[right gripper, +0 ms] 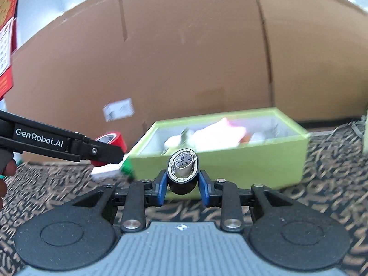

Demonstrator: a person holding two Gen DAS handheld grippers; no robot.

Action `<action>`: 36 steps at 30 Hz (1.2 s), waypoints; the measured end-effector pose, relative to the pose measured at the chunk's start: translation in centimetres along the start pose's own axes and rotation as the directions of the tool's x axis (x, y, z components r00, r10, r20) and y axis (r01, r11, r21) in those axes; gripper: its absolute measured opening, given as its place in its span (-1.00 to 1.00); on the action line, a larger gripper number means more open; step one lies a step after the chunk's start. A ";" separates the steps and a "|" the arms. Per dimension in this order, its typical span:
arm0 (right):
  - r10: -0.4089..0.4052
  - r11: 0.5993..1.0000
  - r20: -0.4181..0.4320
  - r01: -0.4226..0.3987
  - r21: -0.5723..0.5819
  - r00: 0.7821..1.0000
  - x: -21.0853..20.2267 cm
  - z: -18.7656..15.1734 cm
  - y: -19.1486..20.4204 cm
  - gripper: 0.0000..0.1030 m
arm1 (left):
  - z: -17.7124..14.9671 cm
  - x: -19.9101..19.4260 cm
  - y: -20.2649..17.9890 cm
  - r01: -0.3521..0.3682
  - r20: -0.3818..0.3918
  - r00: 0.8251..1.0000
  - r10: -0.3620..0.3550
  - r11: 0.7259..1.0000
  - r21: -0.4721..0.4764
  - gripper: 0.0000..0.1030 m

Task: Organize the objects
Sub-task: 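Carry both tape rolls into the lime-green box and open both grippers, then grasp the clear plastic cup with the left gripper while the right grasps the green box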

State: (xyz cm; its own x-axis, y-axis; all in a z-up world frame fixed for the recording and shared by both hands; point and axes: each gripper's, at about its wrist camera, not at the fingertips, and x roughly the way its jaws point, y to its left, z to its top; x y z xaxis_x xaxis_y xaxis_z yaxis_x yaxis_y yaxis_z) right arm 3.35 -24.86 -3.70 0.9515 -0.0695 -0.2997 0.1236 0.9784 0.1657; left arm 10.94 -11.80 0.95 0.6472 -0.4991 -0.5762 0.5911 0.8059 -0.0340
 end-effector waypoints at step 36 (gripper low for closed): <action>-0.101 0.994 0.101 0.106 -0.036 0.990 3.0 2.5 -2.9 0.58 | 0.9 4.8 3.7 -0.195 0.013 0.980 0.201 0.964 -0.181 1.00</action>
State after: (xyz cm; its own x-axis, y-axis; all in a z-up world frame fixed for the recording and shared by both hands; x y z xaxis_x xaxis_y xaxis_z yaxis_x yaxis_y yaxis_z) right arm 6.54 -28.44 -2.76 0.9576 -0.1877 -0.2186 0.2131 0.9720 0.0990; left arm 16.69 -11.49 -1.17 0.7590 -0.3314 -0.5604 0.3563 0.9319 -0.0684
